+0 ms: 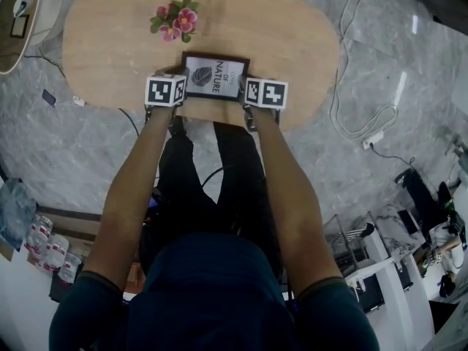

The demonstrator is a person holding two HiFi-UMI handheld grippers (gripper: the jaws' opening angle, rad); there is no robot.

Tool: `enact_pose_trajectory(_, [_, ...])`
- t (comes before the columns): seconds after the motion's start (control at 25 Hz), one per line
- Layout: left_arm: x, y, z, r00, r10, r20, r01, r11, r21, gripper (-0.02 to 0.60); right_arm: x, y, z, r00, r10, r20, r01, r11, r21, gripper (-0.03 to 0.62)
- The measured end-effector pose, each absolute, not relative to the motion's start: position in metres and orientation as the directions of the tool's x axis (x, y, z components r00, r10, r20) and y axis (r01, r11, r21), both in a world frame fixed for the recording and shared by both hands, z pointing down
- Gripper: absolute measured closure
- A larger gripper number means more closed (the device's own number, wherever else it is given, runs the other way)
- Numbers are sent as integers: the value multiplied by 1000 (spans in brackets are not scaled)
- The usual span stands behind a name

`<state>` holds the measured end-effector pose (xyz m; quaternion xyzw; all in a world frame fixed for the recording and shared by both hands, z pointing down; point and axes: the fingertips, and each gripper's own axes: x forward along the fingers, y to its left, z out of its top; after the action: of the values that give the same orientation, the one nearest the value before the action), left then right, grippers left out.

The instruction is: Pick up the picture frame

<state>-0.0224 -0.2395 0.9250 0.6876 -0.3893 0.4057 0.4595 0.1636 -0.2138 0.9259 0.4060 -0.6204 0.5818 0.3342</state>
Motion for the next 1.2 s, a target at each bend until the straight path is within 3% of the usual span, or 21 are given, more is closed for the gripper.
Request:
enact_pose_trajectory(0.68, [-14, -302, 766, 429, -402, 809, -878, -397, 268, 512, 171, -263, 773, -398, -416, 817, -906, 40, -421, 511])
enact_pose_trajectory(1.2, [-32, -325, 585, 485, -632, 604, -863, -457, 215, 512, 154, -294, 593, -369, -651, 663, -925, 187, -332, 511])
